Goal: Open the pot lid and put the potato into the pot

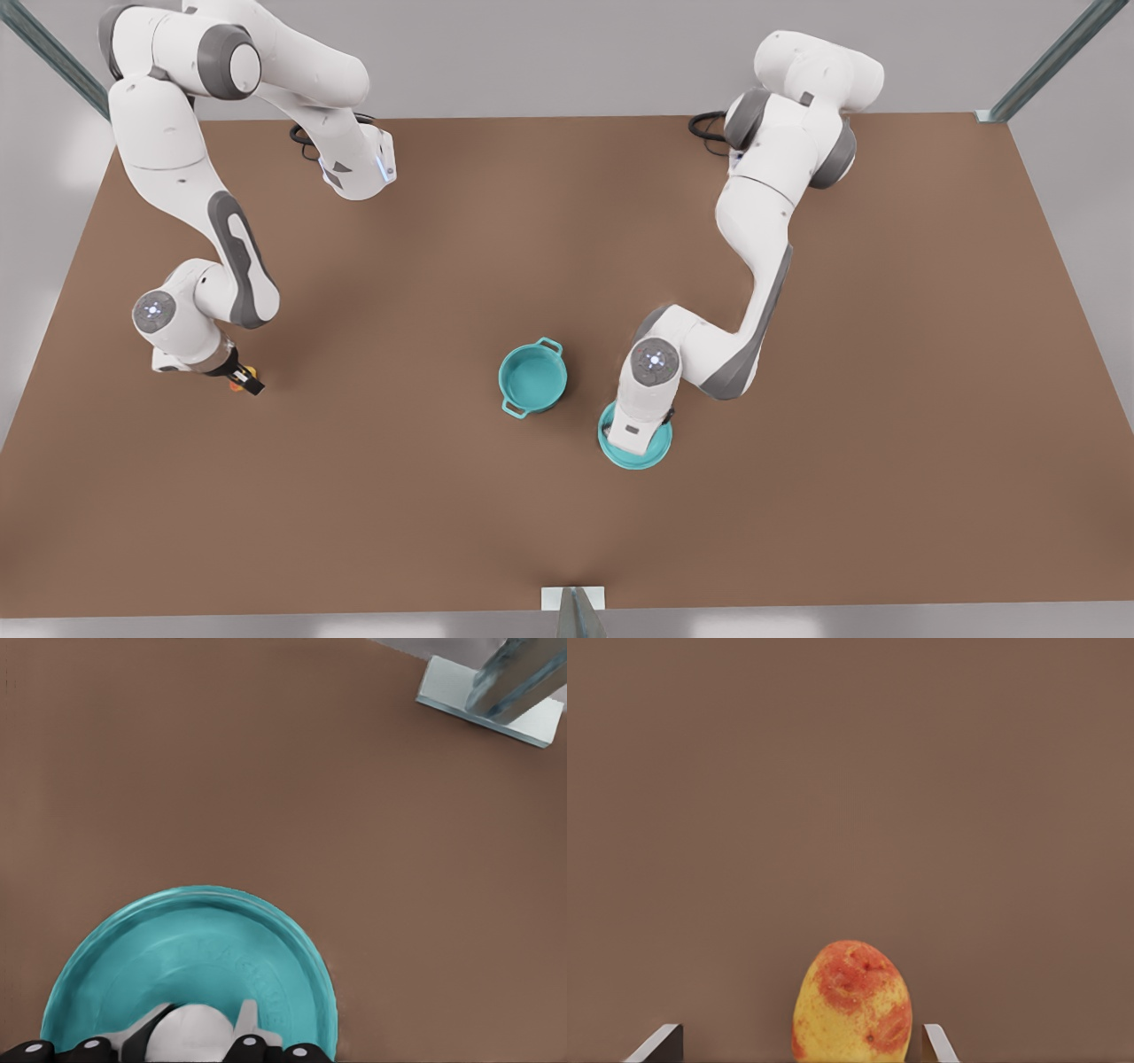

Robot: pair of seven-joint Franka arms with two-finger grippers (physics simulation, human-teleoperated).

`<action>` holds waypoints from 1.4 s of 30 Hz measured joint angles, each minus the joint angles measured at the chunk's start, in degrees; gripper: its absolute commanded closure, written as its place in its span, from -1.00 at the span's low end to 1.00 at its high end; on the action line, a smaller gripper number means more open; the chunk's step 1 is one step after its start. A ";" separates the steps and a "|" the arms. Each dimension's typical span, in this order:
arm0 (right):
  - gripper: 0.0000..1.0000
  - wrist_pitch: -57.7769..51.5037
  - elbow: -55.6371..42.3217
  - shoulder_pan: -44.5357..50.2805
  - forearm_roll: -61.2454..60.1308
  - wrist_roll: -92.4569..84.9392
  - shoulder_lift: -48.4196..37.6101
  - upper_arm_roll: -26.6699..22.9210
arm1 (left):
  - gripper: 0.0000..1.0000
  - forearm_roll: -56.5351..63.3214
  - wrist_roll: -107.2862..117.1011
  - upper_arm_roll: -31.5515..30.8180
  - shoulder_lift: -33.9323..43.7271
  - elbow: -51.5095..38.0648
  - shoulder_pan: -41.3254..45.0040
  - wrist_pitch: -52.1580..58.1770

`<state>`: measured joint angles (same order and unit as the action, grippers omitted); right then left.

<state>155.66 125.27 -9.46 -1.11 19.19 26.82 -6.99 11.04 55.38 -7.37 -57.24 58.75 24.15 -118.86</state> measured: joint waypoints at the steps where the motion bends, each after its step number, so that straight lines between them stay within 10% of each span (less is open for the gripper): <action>1: -1.00 0.42 0.04 -0.42 0.11 0.06 0.23 0.00 | 0.28 -0.44 -1.04 0.01 -2.00 0.05 -1.16 -0.85; 3: -1.00 1.14 0.00 -0.80 0.27 0.17 0.62 -0.03 | 0.24 -1.06 -2.96 0.00 -4.25 0.08 -2.31 -2.47; 4: -1.00 1.41 -0.03 -0.93 0.32 0.22 0.72 -0.03 | -1.00 -1.47 -3.99 0.01 -4.70 0.10 -2.52 -3.31; 8: -0.98 2.17 -0.17 -1.00 0.42 0.39 0.91 -0.04 | -1.00 -2.82 -10.16 0.20 -0.11 0.11 -5.63 -0.17; 11: -0.86 2.78 -0.18 -0.93 0.44 0.54 1.34 0.02 | -1.00 -3.75 -16.52 -0.05 18.26 1.48 -12.51 13.51; 13: -0.82 3.19 -0.18 -0.86 0.42 0.66 1.61 0.07 | -1.00 -7.72 -20.41 0.00 40.38 24.73 -17.67 16.46; 15: -0.71 3.51 -0.23 -0.77 0.40 0.77 1.78 0.12 | -1.00 -10.16 -24.10 0.01 45.95 28.12 -19.11 18.64; 24: -0.27 4.13 -0.24 -0.74 0.31 1.12 1.87 0.14 | -1.00 -11.64 -37.08 1.47 48.15 23.63 -20.23 28.40; 42: -0.16 2.42 -0.13 -0.55 -0.25 1.56 -1.40 1.03 | -1.00 -12.17 -49.65 1.52 47.77 23.14 -20.18 32.03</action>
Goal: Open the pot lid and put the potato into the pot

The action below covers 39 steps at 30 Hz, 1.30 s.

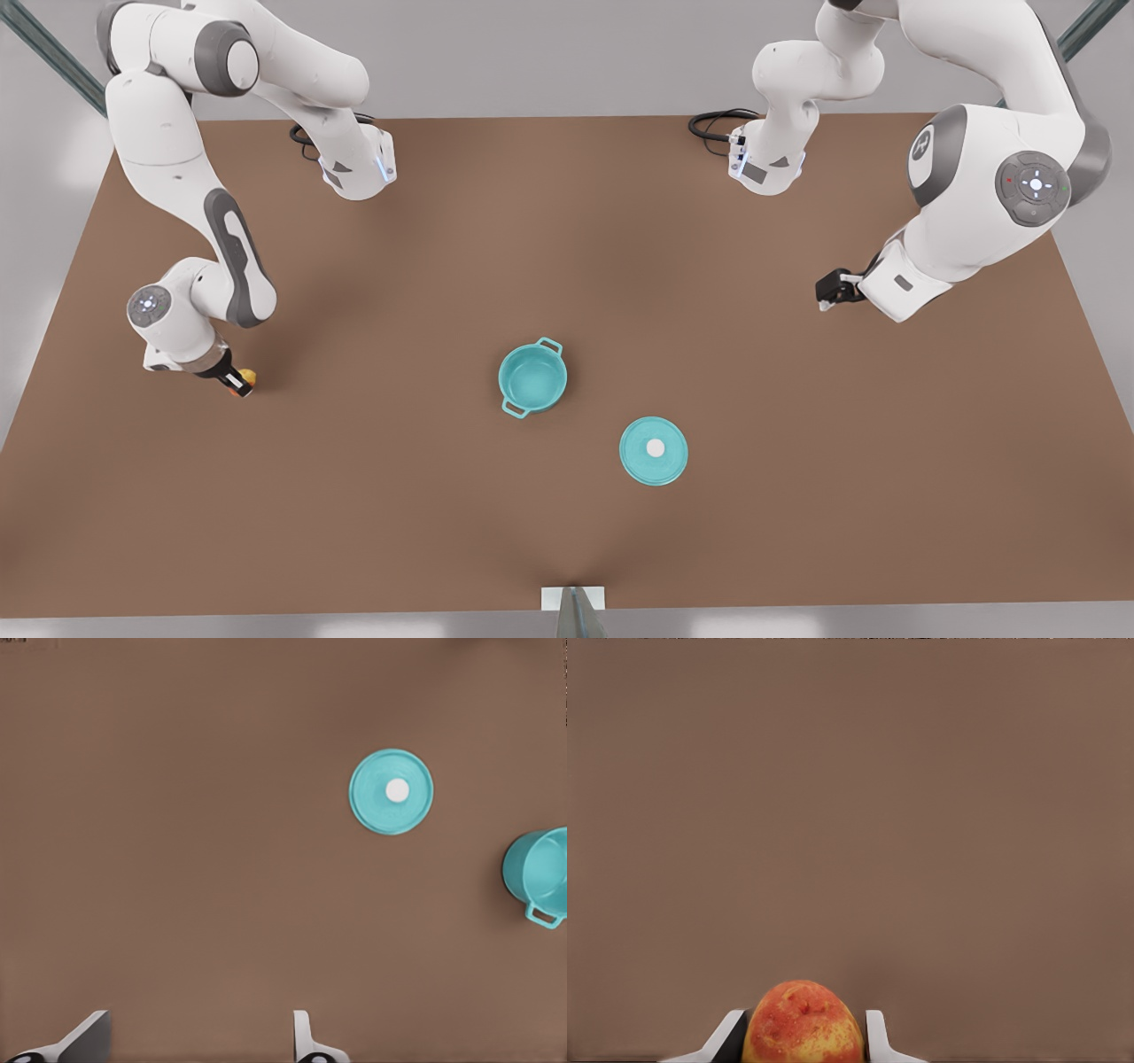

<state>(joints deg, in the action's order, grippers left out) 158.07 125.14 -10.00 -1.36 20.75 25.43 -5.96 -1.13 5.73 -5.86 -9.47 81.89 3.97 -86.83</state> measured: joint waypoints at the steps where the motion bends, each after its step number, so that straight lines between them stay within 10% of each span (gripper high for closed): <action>1: -0.16 -0.49 -0.09 0.14 -0.04 0.08 -0.48 0.12 | -1.00 -0.03 -0.40 0.04 0.00 0.02 0.05 0.05; 23: -0.15 -20.11 -10.75 33.02 -6.00 18.84 -8.06 0.52 | -1.00 -0.41 -5.40 0.04 -0.08 0.05 0.05 0.31; 39: -0.15 -32.29 -37.95 51.37 -6.49 46.30 14.21 0.13 | -1.00 -1.87 -6.67 -0.21 -0.09 0.05 0.12 0.63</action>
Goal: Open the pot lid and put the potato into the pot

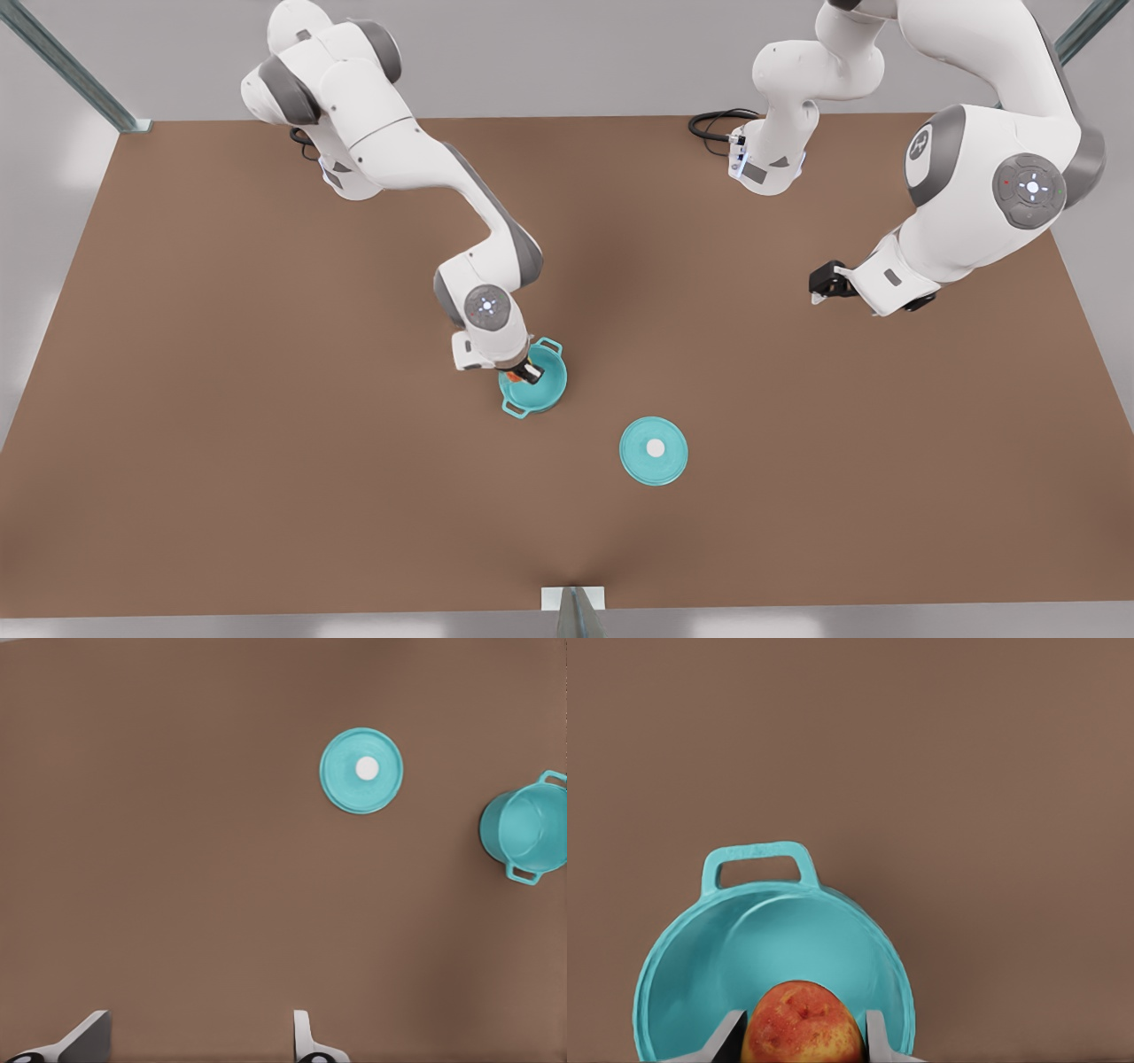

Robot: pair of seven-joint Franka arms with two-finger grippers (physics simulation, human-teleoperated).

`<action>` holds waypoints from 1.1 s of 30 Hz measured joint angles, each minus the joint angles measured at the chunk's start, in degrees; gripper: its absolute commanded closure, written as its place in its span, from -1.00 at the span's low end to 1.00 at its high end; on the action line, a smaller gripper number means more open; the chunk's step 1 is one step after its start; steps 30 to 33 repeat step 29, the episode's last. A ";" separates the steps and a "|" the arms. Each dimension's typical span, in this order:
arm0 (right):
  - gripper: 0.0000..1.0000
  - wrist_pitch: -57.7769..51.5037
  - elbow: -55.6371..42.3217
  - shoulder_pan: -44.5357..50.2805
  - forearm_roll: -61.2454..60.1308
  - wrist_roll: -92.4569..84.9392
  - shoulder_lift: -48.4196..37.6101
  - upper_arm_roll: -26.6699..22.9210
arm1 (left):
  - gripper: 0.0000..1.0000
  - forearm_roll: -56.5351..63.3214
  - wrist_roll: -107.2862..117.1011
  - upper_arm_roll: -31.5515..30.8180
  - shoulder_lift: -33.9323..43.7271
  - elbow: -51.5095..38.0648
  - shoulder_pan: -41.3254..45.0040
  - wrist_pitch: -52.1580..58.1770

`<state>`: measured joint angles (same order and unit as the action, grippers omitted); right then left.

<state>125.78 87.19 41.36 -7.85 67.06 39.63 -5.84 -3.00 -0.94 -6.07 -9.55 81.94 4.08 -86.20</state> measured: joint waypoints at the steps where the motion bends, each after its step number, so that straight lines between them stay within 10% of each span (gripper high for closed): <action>1: -0.15 0.03 -1.19 0.46 -0.03 1.31 1.75 -0.06 | -1.00 -0.14 -0.05 0.01 0.00 0.00 -0.01 0.01; 5: -0.15 -0.07 -7.25 0.88 -0.48 6.18 5.67 -0.20 | -1.00 -0.38 -0.21 0.24 0.00 0.00 -0.05 0.02; 7: -1.00 -0.29 -8.37 0.91 -0.75 8.26 5.92 -0.22 | -1.00 -0.29 -0.27 0.34 0.04 0.00 -0.13 0.03; 13: -1.00 -5.85 -8.76 -1.44 -0.67 11.30 -2.55 -5.72 | -1.00 0.15 -0.43 0.63 0.09 -0.05 -0.15 0.04; 19: -1.00 -19.45 -0.26 -23.30 4.15 -2.89 -18.51 -11.16 | -1.00 0.18 -0.55 0.76 0.09 -0.09 -0.17 0.04; 33: -1.00 -25.15 1.37 -23.88 5.82 -26.23 -19.52 -11.01 | -1.00 -0.29 -0.70 0.75 0.09 -0.09 -0.75 0.04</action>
